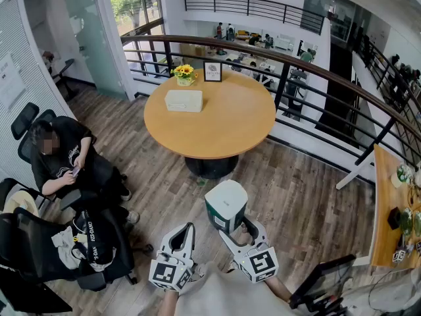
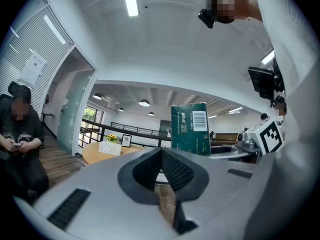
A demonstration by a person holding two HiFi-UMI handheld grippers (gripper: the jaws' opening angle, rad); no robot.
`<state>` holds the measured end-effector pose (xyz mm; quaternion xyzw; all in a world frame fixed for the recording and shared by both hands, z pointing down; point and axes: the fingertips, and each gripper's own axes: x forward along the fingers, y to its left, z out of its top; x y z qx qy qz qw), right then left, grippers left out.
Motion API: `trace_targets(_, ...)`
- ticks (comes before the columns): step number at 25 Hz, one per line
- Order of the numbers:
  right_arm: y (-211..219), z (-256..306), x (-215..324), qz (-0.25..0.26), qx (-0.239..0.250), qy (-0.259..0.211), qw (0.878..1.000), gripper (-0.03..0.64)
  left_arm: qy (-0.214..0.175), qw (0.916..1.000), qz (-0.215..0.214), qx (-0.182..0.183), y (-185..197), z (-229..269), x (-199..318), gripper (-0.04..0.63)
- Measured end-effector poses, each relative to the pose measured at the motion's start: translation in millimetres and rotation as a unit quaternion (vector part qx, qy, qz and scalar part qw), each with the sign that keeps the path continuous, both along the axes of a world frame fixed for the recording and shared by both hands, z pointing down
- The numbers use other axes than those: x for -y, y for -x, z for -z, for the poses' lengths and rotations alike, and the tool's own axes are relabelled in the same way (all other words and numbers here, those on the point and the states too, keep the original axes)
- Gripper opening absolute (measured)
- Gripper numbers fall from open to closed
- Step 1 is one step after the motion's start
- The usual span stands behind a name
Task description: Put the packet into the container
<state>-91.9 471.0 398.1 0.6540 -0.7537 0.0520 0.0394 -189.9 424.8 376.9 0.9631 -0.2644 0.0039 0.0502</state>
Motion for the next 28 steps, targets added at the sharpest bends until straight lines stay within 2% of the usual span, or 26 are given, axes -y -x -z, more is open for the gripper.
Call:
trace_targets(10, -12, 1, -7, -0.019, 0.003, -0.006, 1.000, 0.307, -0.002, 0.9999, -0.014, 0.001, -11, 1, -6, 0.005)
trace_targets(17, -17, 11, -12, -0.022, 0.029, -0.027, 0.999, 0.307, -0.012, 0.9996, -0.025, 0.002, -17, 6, -12, 0.005)
trace_targets(28, -14, 12, -11, -0.017, 0.022, -0.019, 0.999, 0.307, -0.014, 0.9998, -0.013, 0.002, -13, 12, -14, 0.005)
